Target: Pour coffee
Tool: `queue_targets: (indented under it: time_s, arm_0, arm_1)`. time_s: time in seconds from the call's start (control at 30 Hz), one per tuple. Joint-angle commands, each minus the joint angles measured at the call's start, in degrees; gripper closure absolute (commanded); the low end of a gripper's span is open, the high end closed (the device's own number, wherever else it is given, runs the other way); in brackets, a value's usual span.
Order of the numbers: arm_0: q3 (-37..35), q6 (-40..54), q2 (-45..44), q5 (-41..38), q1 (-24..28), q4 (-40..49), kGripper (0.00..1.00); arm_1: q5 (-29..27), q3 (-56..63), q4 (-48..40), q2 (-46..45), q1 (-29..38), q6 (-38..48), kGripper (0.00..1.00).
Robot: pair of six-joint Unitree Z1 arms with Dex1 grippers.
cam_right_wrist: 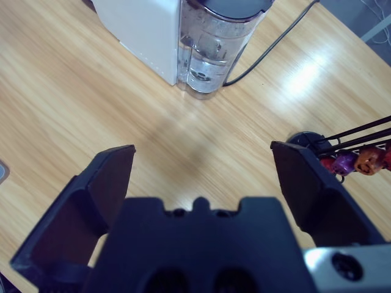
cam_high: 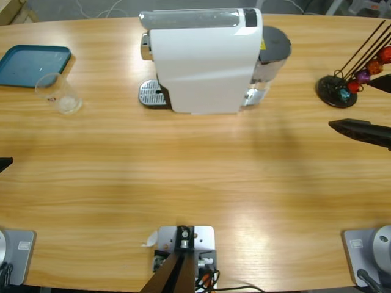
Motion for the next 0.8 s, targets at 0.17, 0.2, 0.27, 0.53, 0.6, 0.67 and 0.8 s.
queue_targets:
  time_s: [0.17, 0.2, 0.27, 0.53, 0.6, 0.67, 0.8]
  arm_0:
    - [1.9, -0.2, -1.0, -0.5, -0.6, -0.6, 0.013]
    - [1.6, -0.2, -1.0, -0.9, -0.6, -0.1, 0.013]
    - [0.7, -0.2, -0.1, -0.9, -0.6, 1.1, 0.009]
    - [-12.5, -3.8, 16.1, -0.2, -0.6, 0.6, 0.009]
    - [-16.4, -7.4, 21.9, -0.2, -0.6, 0.6, 0.018]
    - [-20.2, -12.5, 27.6, -0.3, -0.6, 0.5, 0.018]
    - [-27.7, -20.5, 37.1, -1.5, -0.7, -0.5, 0.016]
  arm_1:
    - [-0.3, 1.9, -0.4, -0.8, 0.4, 0.7, 0.000]
    - [-0.3, 2.0, -0.4, -1.1, 0.4, 0.8, 0.000]
    - [-0.6, 1.9, -0.6, -0.2, 0.4, 1.0, 0.000]
    - [-0.6, 2.2, -0.8, -0.7, 0.4, 1.1, 0.000]
    - [-0.6, 2.0, -0.8, 0.0, 0.4, 1.1, 0.000]
    - [-0.6, 1.9, -0.7, 0.3, 0.4, 1.1, 0.000]
    - [-0.6, 1.9, -0.7, -0.1, 0.4, 1.2, 0.000]
